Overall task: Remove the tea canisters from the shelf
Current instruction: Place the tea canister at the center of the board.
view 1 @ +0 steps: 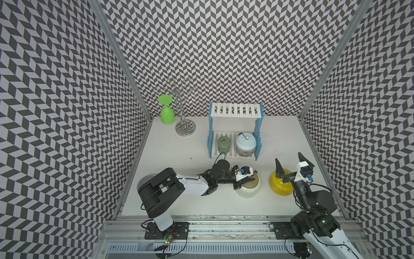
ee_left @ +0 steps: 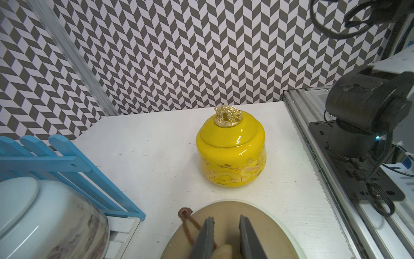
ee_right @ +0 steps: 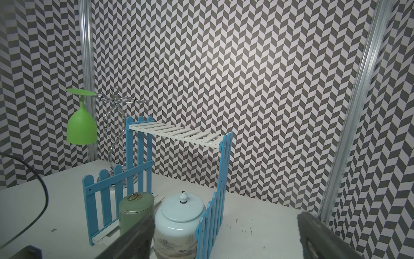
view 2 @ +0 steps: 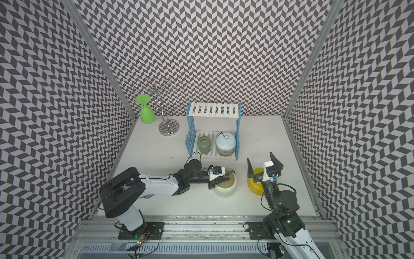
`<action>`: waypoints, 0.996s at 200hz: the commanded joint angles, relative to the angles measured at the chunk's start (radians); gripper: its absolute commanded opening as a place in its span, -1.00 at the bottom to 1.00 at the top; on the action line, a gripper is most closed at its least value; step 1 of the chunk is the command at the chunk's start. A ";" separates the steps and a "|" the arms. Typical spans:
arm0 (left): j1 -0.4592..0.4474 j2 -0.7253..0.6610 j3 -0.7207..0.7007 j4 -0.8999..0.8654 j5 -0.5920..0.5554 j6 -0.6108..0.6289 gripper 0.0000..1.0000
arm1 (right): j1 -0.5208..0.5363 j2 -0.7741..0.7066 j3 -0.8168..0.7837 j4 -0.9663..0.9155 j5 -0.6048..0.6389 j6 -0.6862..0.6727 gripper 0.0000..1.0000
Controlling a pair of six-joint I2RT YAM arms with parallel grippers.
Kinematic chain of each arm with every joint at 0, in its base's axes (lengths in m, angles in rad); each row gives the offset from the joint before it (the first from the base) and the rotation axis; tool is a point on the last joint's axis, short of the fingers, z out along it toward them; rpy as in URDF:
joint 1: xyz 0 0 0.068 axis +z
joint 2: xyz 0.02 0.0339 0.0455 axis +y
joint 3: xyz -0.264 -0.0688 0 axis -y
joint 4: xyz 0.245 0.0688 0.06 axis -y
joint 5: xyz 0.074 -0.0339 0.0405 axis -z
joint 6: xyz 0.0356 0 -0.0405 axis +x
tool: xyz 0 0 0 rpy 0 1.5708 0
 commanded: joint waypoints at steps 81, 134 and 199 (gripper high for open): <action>-0.018 0.046 0.085 0.184 -0.019 0.004 -1.00 | -0.009 -0.022 -0.008 0.050 0.004 -0.002 0.99; -0.018 0.058 0.092 0.183 -0.026 0.009 -0.76 | -0.010 -0.022 -0.010 0.051 0.003 -0.002 0.99; -0.018 0.034 0.064 0.189 -0.032 0.002 0.39 | -0.016 -0.022 -0.010 0.052 0.003 -0.003 0.99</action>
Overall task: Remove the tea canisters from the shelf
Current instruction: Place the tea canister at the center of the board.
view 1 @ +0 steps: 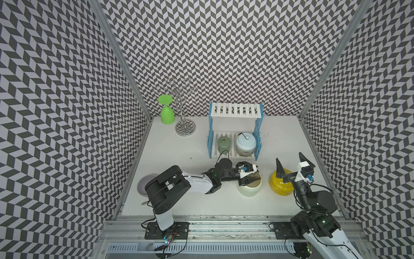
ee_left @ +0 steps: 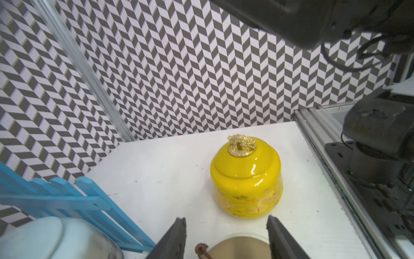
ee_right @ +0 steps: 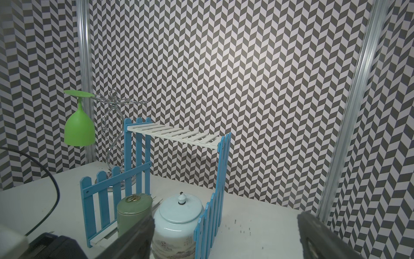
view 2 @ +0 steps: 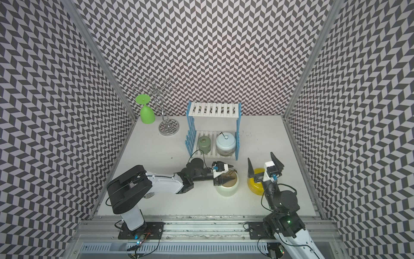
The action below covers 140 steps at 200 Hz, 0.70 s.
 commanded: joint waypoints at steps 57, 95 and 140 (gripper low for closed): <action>-0.008 -0.090 -0.058 0.060 -0.017 -0.003 0.60 | -0.014 -0.008 -0.010 0.053 0.002 -0.003 0.99; -0.009 -0.157 -0.119 0.059 -0.038 0.011 0.78 | -0.019 0.001 -0.011 0.053 0.003 -0.005 0.99; -0.008 -0.261 -0.208 0.035 -0.063 0.038 0.88 | -0.025 0.017 -0.010 0.054 0.005 -0.006 0.99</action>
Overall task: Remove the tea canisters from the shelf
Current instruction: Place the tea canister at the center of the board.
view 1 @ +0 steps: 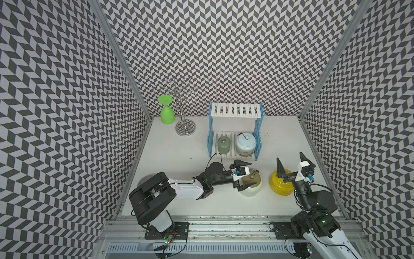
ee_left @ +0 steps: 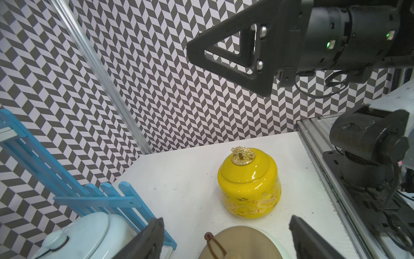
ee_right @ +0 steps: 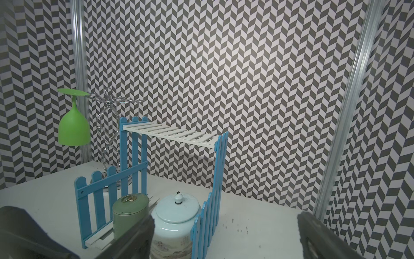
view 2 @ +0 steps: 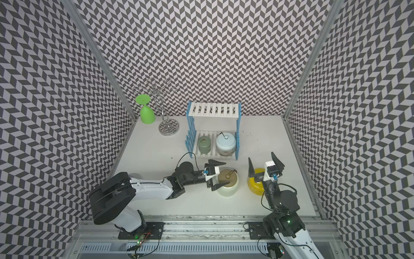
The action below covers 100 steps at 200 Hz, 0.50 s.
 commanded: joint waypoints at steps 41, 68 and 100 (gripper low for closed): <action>0.006 -0.153 -0.111 -0.027 -0.044 0.043 1.00 | -0.010 0.025 -0.010 0.052 0.003 -0.006 0.99; 0.038 -0.216 -0.152 -0.049 -0.033 0.043 1.00 | -0.010 0.033 -0.010 0.052 0.003 -0.006 0.99; 0.117 -0.289 -0.191 -0.085 0.029 0.028 1.00 | -0.011 0.045 -0.006 0.045 -0.001 -0.003 0.99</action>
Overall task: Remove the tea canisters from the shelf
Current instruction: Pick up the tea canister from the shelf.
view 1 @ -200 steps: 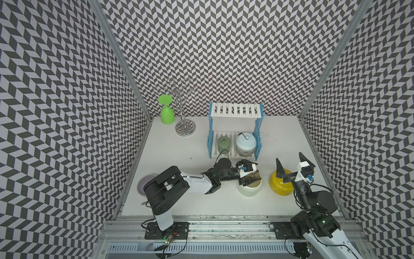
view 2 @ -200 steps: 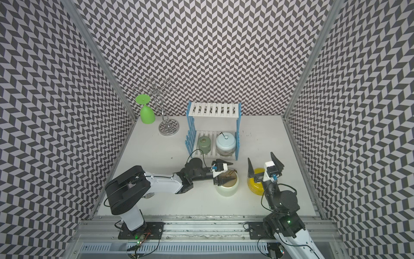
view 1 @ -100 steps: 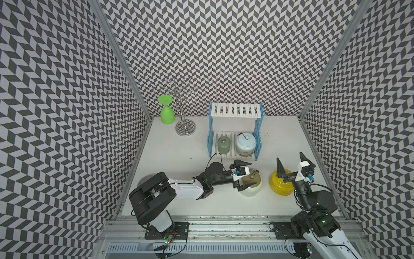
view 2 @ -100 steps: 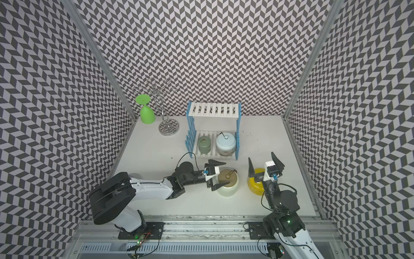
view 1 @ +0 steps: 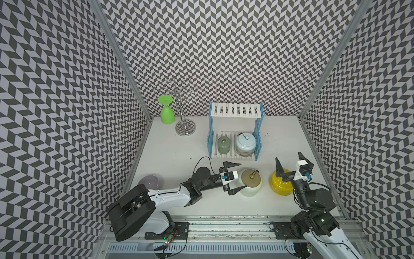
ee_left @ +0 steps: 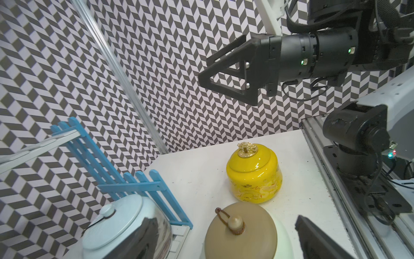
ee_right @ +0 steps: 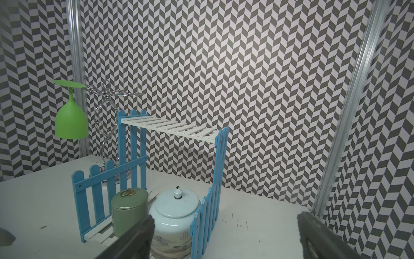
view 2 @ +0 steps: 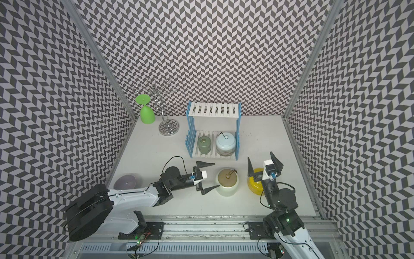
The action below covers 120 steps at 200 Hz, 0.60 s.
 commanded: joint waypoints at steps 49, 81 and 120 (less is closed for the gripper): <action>0.176 -0.159 -0.054 -0.113 0.113 -0.008 0.99 | -0.007 0.028 -0.002 0.033 -0.023 0.010 0.99; 0.282 -0.231 -0.071 -0.154 0.146 -0.005 1.00 | -0.007 0.032 -0.005 0.038 -0.053 0.010 0.99; 0.376 -0.302 -0.071 -0.215 0.165 -0.001 1.00 | -0.007 0.057 0.022 0.024 -0.060 0.011 0.99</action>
